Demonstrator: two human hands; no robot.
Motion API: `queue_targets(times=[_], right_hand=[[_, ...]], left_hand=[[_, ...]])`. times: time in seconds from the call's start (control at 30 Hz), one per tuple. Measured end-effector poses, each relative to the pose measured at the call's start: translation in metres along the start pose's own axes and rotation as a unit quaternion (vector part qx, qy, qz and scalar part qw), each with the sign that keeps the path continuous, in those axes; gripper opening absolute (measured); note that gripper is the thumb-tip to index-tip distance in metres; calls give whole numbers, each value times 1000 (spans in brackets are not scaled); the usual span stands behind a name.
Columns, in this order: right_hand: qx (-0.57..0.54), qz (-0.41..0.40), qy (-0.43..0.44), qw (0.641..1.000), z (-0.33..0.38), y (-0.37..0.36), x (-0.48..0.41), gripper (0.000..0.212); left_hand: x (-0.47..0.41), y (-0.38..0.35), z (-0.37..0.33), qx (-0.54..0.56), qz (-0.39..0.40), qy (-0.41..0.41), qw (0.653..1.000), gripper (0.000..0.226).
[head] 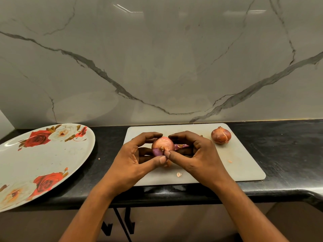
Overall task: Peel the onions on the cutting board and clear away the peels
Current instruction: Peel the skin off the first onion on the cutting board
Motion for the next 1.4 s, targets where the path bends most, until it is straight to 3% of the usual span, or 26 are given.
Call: queue_targets(times=[0.17,0.33,0.67,1.07,1.4], right_hand=[[5,3,-4,1000,-4,-3,-1,26],[-8,6,-9,1000,-4,-5,1,38],[79,-8,34,996,-3,-2,-1,26],[15,12,50,999,1,-6,2,36],[104,18,112,988,1,-7,0,16]], left_hand=[[1,2,3,-14,-13,-2,1000,57],[2,0,0,-46,12,-23,999,55],[3,-2,2,-75,22,-24,997,57],[1,1,1,-83,-4,-15,996,57],[1,2,2,-44,4,-11,999,53]])
Point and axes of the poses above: each hand's wrist, its own x-axis away from the middle knuckle, its own y-axis out of the back of the hand, z = x × y, the point moved 6 cm from there along -x, towards the middle knuckle, and after that the axes turned 8 degrees about y, right-handed, at the moved point
